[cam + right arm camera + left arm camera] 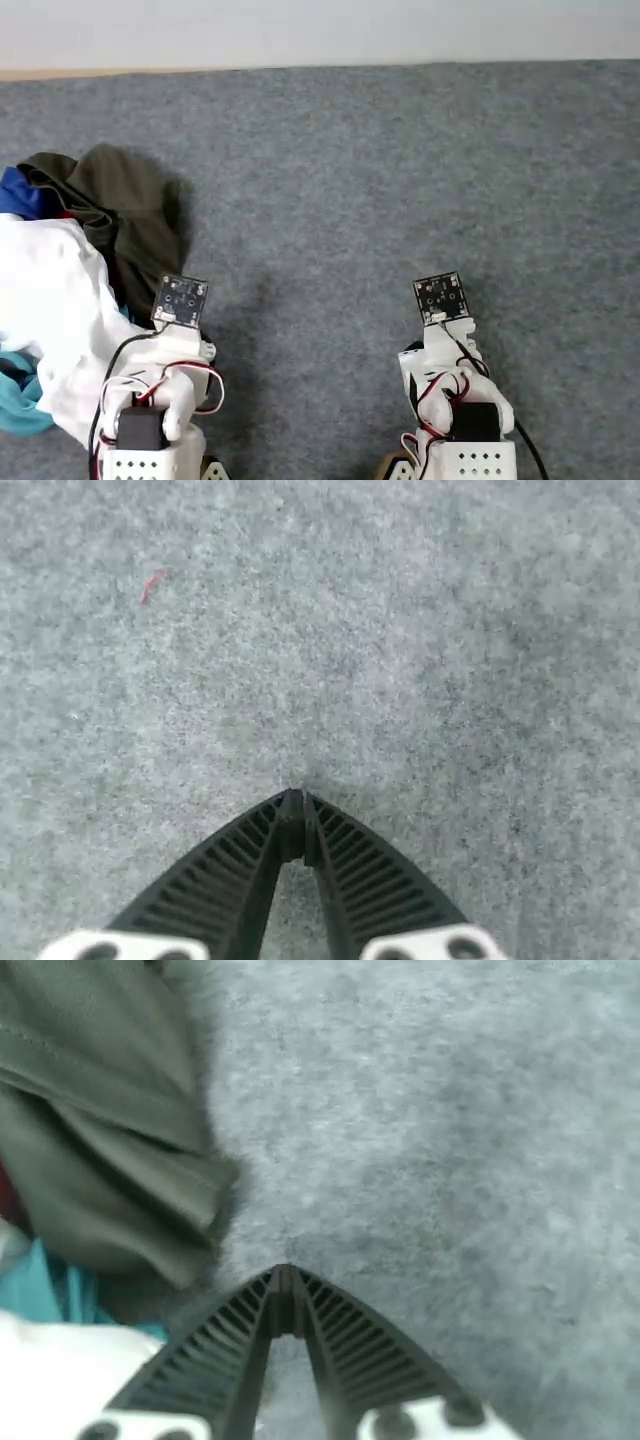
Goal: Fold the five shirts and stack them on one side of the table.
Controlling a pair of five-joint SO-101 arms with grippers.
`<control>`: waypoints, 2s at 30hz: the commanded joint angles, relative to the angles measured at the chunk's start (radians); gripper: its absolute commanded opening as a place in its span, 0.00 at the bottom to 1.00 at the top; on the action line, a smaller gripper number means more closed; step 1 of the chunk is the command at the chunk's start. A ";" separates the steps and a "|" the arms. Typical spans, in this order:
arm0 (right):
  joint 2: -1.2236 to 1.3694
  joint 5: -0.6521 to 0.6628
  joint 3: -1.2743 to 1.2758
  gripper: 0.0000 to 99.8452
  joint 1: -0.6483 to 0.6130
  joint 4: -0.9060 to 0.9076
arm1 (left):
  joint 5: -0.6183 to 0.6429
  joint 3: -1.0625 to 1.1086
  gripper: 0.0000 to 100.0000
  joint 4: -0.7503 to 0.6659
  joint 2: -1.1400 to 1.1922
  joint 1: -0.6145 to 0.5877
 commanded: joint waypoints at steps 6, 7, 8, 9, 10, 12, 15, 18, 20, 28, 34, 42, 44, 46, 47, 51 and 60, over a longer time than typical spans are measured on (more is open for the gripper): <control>-0.010 0.014 0.011 0.01 0.008 0.002 | -0.006 -0.016 0.00 0.006 -0.015 0.055; -0.010 0.014 0.011 0.01 0.008 0.002 | -0.006 -0.016 0.00 0.006 -0.015 0.055; -0.010 0.012 0.011 0.01 0.007 0.002 | -0.006 -0.016 0.00 0.006 -0.015 0.055; -0.010 0.012 0.011 0.01 0.007 0.002 | -0.006 -0.016 0.00 0.006 -0.015 0.055; -0.010 0.012 0.011 0.01 0.007 0.002 | -0.006 -0.016 0.00 0.006 -0.015 0.055; -0.010 0.012 0.011 0.01 0.007 0.002 | -0.006 -0.016 0.00 0.006 -0.015 0.055; -0.016 0.012 0.011 0.01 0.015 0.002 | -0.009 -0.016 0.00 0.006 -0.015 0.048; -0.035 0.014 -0.021 0.01 0.061 -0.015 | -0.009 -0.016 0.00 0.006 -0.015 0.048; -0.064 0.014 -0.061 0.01 0.111 -0.050 | -0.009 -0.022 0.00 0.005 -0.015 0.038; -0.039 0.015 -0.302 0.01 0.251 -0.036 | -0.006 -0.119 0.00 -0.063 -0.015 -0.086; 0.194 -0.075 -0.583 0.01 0.282 0.074 | -0.003 -0.222 0.00 -0.063 -0.015 -0.133; 0.565 -0.290 -0.914 0.01 0.282 0.263 | -0.006 -0.348 0.00 -0.055 -0.014 -0.130; 0.590 -0.313 -0.950 0.01 0.277 0.295 | -0.006 -0.384 0.00 -0.057 -0.006 -0.129; 0.590 -0.310 -0.953 0.01 0.275 0.308 | -0.006 -0.426 0.00 -0.057 0.037 -0.129; 0.587 -0.313 -0.953 0.01 0.275 0.315 | -0.006 -0.449 0.00 -0.055 0.074 -0.132; 0.544 -0.315 -0.953 0.01 0.282 0.320 | 0.017 -0.613 0.00 -0.017 0.311 -0.132; 0.456 -0.315 -0.951 0.01 0.282 0.320 | 0.071 -1.124 0.00 0.393 0.908 -0.133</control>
